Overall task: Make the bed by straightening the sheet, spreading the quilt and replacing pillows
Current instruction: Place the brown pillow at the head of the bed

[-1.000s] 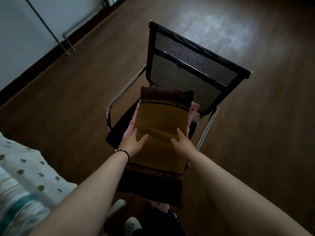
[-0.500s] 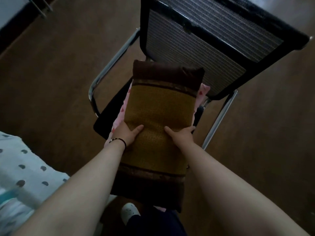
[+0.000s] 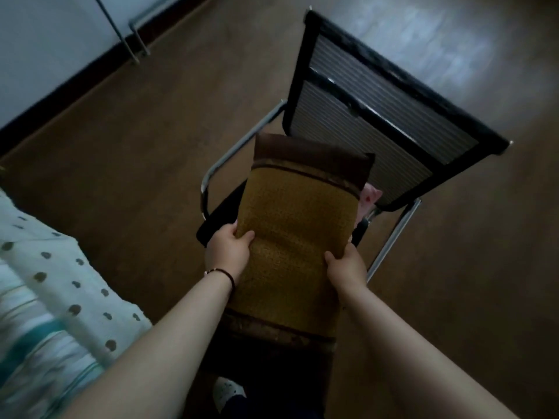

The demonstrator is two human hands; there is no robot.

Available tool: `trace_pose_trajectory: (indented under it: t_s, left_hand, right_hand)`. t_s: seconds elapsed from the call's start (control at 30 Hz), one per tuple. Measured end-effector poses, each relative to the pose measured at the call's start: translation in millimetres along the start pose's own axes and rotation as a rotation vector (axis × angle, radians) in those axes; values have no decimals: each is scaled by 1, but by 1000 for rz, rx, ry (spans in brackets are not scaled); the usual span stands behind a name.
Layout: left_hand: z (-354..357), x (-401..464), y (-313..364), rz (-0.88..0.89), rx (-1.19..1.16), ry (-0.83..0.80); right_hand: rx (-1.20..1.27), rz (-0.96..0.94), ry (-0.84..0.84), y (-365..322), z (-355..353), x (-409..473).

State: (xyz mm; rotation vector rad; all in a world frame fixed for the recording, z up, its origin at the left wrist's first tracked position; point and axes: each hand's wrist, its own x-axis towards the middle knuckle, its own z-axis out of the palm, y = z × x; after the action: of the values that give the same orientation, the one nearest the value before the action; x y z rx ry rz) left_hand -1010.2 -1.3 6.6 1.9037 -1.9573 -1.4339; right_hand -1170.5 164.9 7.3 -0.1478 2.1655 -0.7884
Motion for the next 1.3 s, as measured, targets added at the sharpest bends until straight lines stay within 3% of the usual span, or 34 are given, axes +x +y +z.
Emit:
trace_pose_trajectory:
  t_s: [0.43,0.7,0.93,1.3]
  left_hand:
    - [-172,-152,5,-96,-287,323]
    - [-278,-268,-27,-111,-411,652]
    - [-331,-379,-79,-138,-635,854]
    - [-387,-529,-184,-166,-695,1081]
  right_hand:
    - [-166,-318,-170,-135,-9,-167]
    - [-263,-576,-368,-199,18,-277]
    - [-369,-799,-496,-219,58,-378]
    - [-476,-1061,-598,-182,130,-541]
